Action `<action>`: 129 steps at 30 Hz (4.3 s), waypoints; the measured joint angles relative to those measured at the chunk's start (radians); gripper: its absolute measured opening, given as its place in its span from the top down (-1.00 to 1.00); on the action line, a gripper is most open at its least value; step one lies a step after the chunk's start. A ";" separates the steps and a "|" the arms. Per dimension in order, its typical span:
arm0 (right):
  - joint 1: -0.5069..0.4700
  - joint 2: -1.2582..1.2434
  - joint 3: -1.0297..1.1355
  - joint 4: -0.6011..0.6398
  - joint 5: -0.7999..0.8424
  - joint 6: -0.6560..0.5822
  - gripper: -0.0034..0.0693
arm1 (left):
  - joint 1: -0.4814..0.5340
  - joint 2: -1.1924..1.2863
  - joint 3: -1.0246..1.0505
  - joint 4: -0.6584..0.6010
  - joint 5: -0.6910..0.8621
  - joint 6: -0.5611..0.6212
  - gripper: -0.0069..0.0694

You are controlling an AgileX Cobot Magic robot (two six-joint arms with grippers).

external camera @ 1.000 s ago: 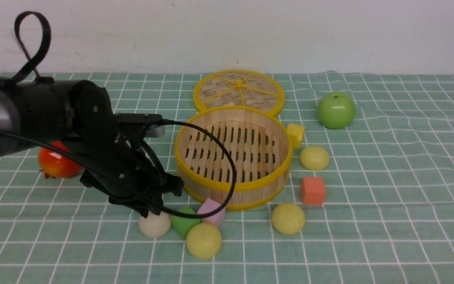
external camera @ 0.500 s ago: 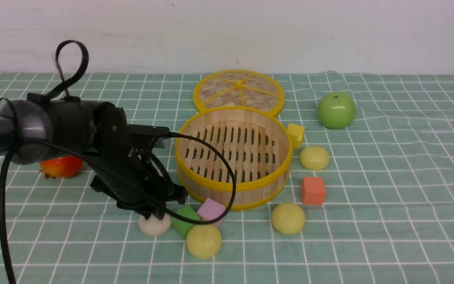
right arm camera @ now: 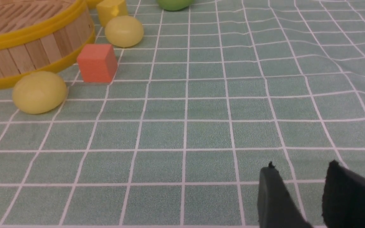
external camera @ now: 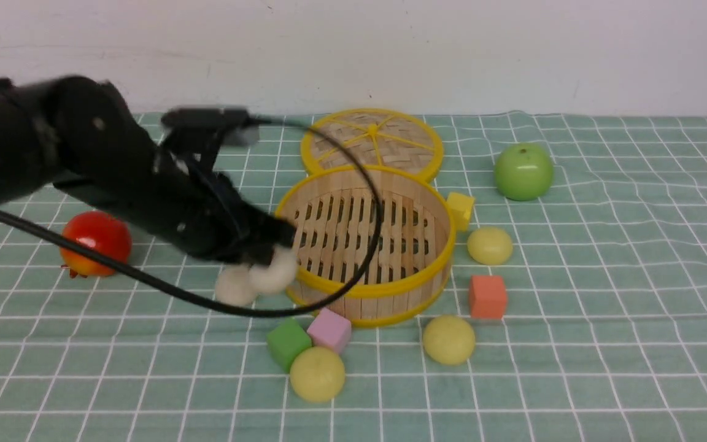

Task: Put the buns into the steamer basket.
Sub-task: Use the left arm to put the steamed stuffed bun into the steamer, then use the left arm to grab a steamed stuffed bun, then use the left arm to put the steamed stuffed bun into the steamer

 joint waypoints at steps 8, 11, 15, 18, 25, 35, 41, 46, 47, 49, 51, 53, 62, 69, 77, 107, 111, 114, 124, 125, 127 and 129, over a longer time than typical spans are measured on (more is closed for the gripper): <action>0.000 0.000 0.000 0.000 0.000 0.000 0.25 | 0.000 0.167 -0.082 -0.433 -0.086 0.471 0.84; 0.000 0.000 0.000 0.000 0.000 0.000 0.25 | 0.000 0.231 -0.142 -0.458 -0.086 0.509 0.84; 0.000 0.000 0.000 0.000 0.000 0.000 0.25 | 0.000 0.302 -0.206 -0.389 -0.058 0.478 0.84; 0.000 0.000 0.000 0.000 0.000 0.000 0.25 | 0.000 0.341 -0.232 -0.283 -0.024 0.387 0.84; 0.000 0.000 0.000 0.000 0.000 0.000 0.25 | 0.000 0.387 -0.242 -0.130 -0.010 0.251 0.70; 0.000 0.000 0.000 0.000 0.000 0.000 0.25 | 0.000 0.303 -0.245 -0.106 0.062 0.194 -0.18; 0.000 0.000 0.000 0.000 0.000 0.000 0.25 | 0.000 0.124 -0.249 0.108 0.237 -0.007 0.16; 0.000 0.000 0.000 0.000 0.000 0.000 0.25 | 0.000 0.118 -0.250 0.310 0.396 -0.209 0.66; 0.000 0.000 0.000 0.000 0.000 0.000 0.25 | 0.000 0.144 -0.250 0.367 0.395 -0.242 0.76; 0.000 0.000 0.000 0.000 0.000 0.000 0.25 | 0.000 0.167 -0.250 0.406 0.382 -0.250 0.78; 0.000 0.000 0.000 0.000 0.000 0.000 0.25 | 0.008 0.202 -0.250 0.444 0.339 -0.257 0.77; 0.000 0.000 0.000 0.000 0.000 0.000 0.25 | 0.024 0.245 -0.250 0.448 0.278 -0.260 0.66; 0.000 0.000 0.000 0.000 0.000 0.000 0.25 | 0.105 0.327 -0.250 0.323 0.162 -0.255 -0.01; 0.000 0.000 0.000 0.000 0.000 0.000 0.25 | 0.108 0.362 -0.250 0.226 0.153 -0.217 -0.08; 0.000 0.000 0.000 0.000 0.000 0.000 0.25 | 0.108 0.364 -0.250 0.177 0.111 -0.084 -0.05; 0.000 0.000 0.000 0.000 0.000 0.000 0.25 | 0.108 0.410 -0.253 0.227 0.103 -0.076 0.81; 0.000 0.000 0.000 0.000 0.000 0.000 0.25 | 0.106 0.326 -0.249 0.205 0.162 -0.071 0.84; 0.000 0.000 0.000 0.000 0.000 0.000 0.25 | 0.072 0.234 -0.255 0.132 0.145 -0.003 0.84; 0.000 0.000 0.000 0.000 0.000 0.000 0.25 | -0.029 0.359 -0.465 0.145 0.119 0.018 0.84; 0.000 0.000 0.000 0.000 0.000 0.000 0.25 | -0.023 0.408 -0.521 0.199 0.143 -0.040 0.84; 0.000 0.000 0.000 0.000 0.000 0.000 0.25 | -0.020 0.445 -0.565 0.249 0.162 -0.079 0.84; 0.000 0.000 0.000 0.000 0.000 0.000 0.25 | -0.020 0.489 -0.592 0.305 0.165 -0.108 0.84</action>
